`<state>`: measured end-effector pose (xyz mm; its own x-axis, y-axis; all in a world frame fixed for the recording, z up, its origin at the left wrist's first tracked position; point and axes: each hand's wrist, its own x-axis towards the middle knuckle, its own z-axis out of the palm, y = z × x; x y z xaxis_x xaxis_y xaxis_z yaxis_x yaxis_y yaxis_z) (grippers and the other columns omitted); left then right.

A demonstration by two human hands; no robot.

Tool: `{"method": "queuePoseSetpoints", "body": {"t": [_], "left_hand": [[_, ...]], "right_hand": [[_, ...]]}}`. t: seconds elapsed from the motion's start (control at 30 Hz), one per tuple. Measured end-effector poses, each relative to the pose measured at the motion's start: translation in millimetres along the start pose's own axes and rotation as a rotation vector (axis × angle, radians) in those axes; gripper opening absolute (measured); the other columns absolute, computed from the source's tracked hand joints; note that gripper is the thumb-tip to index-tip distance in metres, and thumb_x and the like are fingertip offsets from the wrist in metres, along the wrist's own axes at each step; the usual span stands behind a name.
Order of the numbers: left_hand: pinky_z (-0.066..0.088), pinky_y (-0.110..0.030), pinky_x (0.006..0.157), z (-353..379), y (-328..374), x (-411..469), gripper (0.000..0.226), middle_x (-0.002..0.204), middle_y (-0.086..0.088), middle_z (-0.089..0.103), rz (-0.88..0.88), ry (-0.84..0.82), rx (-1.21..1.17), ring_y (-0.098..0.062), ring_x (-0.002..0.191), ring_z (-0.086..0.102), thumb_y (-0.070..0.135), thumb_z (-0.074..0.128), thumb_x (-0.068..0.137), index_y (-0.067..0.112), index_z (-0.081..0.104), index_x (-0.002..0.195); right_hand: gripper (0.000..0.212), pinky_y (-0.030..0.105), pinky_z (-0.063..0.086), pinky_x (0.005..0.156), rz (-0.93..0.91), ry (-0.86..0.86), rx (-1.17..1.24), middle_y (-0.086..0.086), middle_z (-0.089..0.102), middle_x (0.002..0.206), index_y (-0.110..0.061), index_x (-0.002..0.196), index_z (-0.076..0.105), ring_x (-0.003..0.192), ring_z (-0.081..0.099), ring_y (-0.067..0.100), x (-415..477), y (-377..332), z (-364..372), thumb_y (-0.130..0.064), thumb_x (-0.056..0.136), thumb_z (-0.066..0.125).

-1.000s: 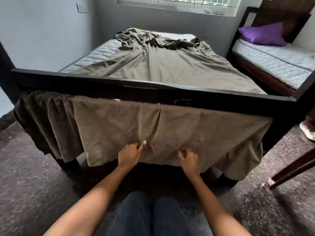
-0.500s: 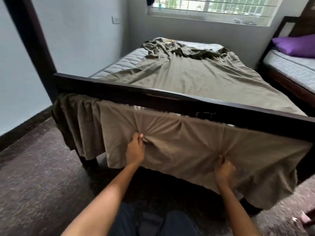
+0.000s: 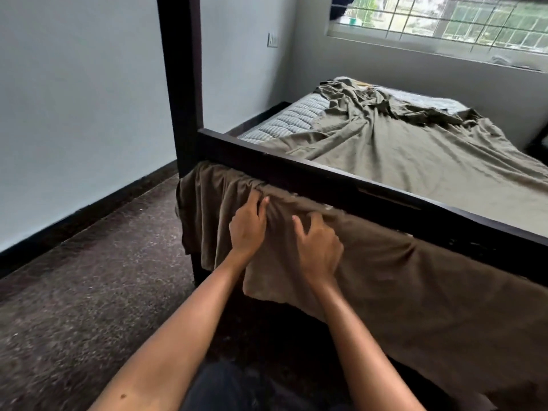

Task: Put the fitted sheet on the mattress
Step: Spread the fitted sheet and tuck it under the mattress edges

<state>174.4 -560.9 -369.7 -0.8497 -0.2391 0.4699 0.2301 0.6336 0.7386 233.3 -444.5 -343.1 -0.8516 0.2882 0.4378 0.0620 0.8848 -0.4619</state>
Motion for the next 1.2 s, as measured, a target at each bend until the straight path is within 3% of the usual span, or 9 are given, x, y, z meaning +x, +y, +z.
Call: {"method": "queuePoseSetpoints", "body": {"t": [0.27,0.33,0.43,0.5,0.63,0.83,0.97,1.07,1.2], "left_hand": [[0.037,-0.029,0.053,-8,-38,-12,0.027,0.073,-0.003,0.065,0.026,-0.066,-0.011,-0.024,0.073,0.064,0.037,0.044,0.097,0.014,0.058,0.094],[0.033,-0.028,0.053,-23,-35,-1,0.031,0.071,-0.002,0.065,-0.059,0.081,-0.068,-0.024,0.072,0.064,0.04,0.043,0.097,0.014,0.058,0.089],[0.038,-0.03,0.063,-46,-33,31,0.035,0.086,-0.012,0.068,-0.161,0.21,-0.075,-0.032,0.084,0.064,0.041,0.049,0.095,0.009,0.053,0.11],[0.045,-0.037,0.072,-55,-37,47,0.036,0.101,-0.014,0.067,-0.106,0.102,0.006,-0.034,0.095,0.062,0.04,0.05,0.093,0.011,0.05,0.115],[0.039,-0.035,0.064,-58,-49,59,0.023,0.102,-0.013,0.065,0.051,0.014,0.188,-0.036,0.091,0.062,0.03,0.045,0.096,0.01,0.053,0.103],[0.043,-0.039,0.072,-87,-71,92,0.021,0.1,-0.016,0.064,-0.171,0.049,0.301,-0.036,0.093,0.062,0.028,0.044,0.096,0.011,0.051,0.105],[0.047,-0.038,0.071,-80,-62,75,0.023,0.093,-0.012,0.067,-0.053,0.142,0.144,-0.033,0.086,0.064,0.029,0.05,0.092,0.014,0.053,0.11],[0.051,-0.037,0.074,-74,-58,76,0.031,0.094,-0.005,0.067,0.136,-0.008,0.034,-0.026,0.09,0.063,0.043,0.051,0.086,0.016,0.061,0.099],[0.048,-0.037,0.072,-73,-56,90,0.021,0.096,-0.01,0.065,0.161,-0.047,0.129,-0.032,0.091,0.063,0.032,0.049,0.09,0.014,0.058,0.092]], "right_hand": [[0.023,0.039,0.047,0.075,0.034,-0.078,-0.081,0.018,0.068,0.101,-0.01,0.105,0.059,0.095,0.064,0.037,7,0,14,-0.027,0.094,0.048],[0.014,0.037,0.049,0.062,-0.078,0.004,0.001,0.018,0.07,0.083,-0.007,0.09,0.063,0.077,0.067,0.037,2,-8,9,-0.02,0.088,0.06],[0.019,0.027,0.041,0.041,-0.281,0.167,0.075,0.012,0.061,0.053,-0.009,0.065,0.059,0.047,0.061,0.032,7,-27,5,-0.012,0.071,0.076],[0.019,0.026,0.041,0.043,-0.344,0.163,0.107,0.008,0.062,0.056,-0.011,0.065,0.057,0.051,0.061,0.03,15,-45,6,-0.014,0.072,0.074],[0.011,0.028,0.044,0.05,-0.472,0.152,0.079,0.004,0.062,0.068,-0.012,0.067,0.059,0.066,0.062,0.027,28,-75,21,-0.016,0.073,0.067],[0.017,0.038,0.047,0.071,-0.619,0.074,-0.135,0.007,0.064,0.092,-0.01,0.079,0.069,0.085,0.059,0.031,38,-85,48,-0.019,0.066,0.062],[0.02,0.038,0.046,0.071,-0.574,0.123,-0.192,0.009,0.063,0.095,-0.011,0.08,0.068,0.083,0.057,0.032,36,-80,53,-0.013,0.06,0.073],[0.02,0.038,0.045,0.071,-0.591,0.148,-0.193,0.009,0.064,0.095,-0.011,0.08,0.069,0.084,0.057,0.032,37,-81,53,-0.013,0.06,0.073],[0.018,0.038,0.042,0.073,-0.672,0.147,-0.225,0.009,0.065,0.099,-0.01,0.081,0.07,0.085,0.057,0.031,44,-82,55,-0.012,0.063,0.072]]}}
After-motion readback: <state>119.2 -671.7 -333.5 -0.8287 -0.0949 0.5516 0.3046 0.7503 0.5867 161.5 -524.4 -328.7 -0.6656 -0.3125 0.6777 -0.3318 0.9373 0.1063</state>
